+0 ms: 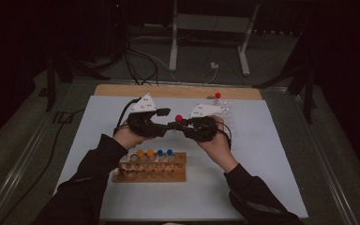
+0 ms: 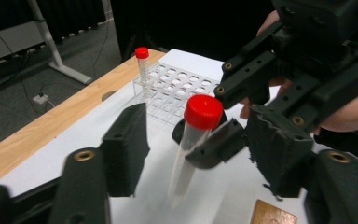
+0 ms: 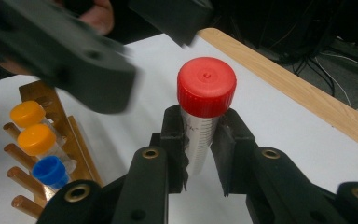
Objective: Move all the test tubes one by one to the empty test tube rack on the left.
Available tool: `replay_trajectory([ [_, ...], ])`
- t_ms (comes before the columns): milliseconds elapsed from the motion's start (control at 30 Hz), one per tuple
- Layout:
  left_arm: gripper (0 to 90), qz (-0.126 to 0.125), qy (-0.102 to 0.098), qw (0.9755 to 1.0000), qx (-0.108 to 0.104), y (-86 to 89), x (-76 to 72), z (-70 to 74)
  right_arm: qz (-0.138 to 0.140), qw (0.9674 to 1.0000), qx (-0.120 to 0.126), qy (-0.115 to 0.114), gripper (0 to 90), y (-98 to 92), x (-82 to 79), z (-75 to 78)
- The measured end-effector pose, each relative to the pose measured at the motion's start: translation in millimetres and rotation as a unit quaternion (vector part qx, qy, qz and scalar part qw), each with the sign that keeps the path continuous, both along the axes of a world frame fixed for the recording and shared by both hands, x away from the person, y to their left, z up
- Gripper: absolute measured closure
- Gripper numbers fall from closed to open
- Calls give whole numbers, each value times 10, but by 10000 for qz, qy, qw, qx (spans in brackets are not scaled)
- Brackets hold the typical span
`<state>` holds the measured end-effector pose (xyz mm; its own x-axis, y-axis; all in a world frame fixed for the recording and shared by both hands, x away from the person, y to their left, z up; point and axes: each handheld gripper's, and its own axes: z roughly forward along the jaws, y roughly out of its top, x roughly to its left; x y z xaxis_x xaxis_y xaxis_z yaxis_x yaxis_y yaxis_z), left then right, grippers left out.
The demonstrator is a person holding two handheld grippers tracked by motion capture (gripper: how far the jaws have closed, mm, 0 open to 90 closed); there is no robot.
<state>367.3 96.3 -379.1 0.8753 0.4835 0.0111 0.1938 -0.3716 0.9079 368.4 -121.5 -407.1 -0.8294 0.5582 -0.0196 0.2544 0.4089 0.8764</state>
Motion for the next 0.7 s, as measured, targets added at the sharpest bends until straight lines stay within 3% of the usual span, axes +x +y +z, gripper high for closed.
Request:
replay_trajectory([
  [167, 533, 20, -50, 9999, 101, -61, 15, -22, 7, 10000, -16, 2, 748, 22, -6, 5],
  [533, 690, -98, -30, 9999, 93, -81, 47, -41, 7, 10000, -35, 29, 747, 57, 1, -10],
  [700, 707, -97, -76, 9999, 119, -80, 43, -42, 2, 10000, -65, 27, 747, 63, 2, -8],
])
